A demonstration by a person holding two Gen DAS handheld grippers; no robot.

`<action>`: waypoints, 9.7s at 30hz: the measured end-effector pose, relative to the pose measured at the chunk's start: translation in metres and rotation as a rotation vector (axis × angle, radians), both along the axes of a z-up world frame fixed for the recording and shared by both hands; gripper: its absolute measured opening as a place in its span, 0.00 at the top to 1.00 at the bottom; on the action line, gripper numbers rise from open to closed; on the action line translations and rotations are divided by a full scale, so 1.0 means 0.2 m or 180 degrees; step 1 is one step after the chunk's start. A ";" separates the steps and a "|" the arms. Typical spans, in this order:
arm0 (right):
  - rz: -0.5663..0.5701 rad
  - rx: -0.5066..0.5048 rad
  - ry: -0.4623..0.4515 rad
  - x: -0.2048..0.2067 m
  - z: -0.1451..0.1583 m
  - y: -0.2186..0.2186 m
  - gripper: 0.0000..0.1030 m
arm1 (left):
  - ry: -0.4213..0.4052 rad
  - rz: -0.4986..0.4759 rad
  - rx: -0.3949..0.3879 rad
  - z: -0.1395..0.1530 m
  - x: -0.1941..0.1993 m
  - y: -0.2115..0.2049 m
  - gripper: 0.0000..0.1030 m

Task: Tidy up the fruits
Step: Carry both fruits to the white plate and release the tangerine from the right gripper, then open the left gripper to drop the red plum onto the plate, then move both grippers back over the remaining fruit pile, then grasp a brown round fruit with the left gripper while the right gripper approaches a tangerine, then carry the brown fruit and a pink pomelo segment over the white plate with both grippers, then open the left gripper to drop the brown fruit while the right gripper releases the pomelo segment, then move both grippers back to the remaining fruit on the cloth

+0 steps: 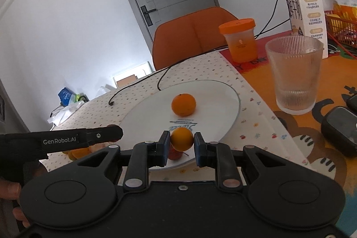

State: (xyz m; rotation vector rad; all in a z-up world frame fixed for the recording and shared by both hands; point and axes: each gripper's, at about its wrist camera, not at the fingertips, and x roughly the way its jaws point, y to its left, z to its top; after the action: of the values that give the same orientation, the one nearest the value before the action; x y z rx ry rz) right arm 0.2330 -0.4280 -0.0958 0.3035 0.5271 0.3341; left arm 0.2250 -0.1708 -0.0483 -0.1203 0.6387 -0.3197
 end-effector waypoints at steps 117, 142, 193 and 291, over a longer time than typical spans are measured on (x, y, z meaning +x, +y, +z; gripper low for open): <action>0.1107 -0.0832 0.0039 0.29 -0.01 0.98 0.55 | 0.0286 0.0991 -0.0430 -0.15 -0.09 1.02 0.80; 0.1507 -0.1215 -0.0035 0.32 -0.02 1.07 0.62 | 0.0259 0.1241 -0.0350 -0.13 -0.20 1.06 0.80; 0.0742 -0.0564 -0.0209 0.01 0.11 0.54 0.68 | -0.0010 0.0452 -0.0149 0.04 -0.16 0.52 0.79; 0.1075 -0.0323 -0.0250 0.01 0.17 0.84 0.34 | -0.0013 0.1205 -0.0134 0.03 -0.21 1.04 0.27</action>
State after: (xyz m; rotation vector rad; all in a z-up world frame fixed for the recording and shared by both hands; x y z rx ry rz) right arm 0.2348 -0.2595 -0.0625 0.1010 0.5160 0.6418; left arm 0.1835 0.0379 -0.0414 -0.2766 0.5913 0.0320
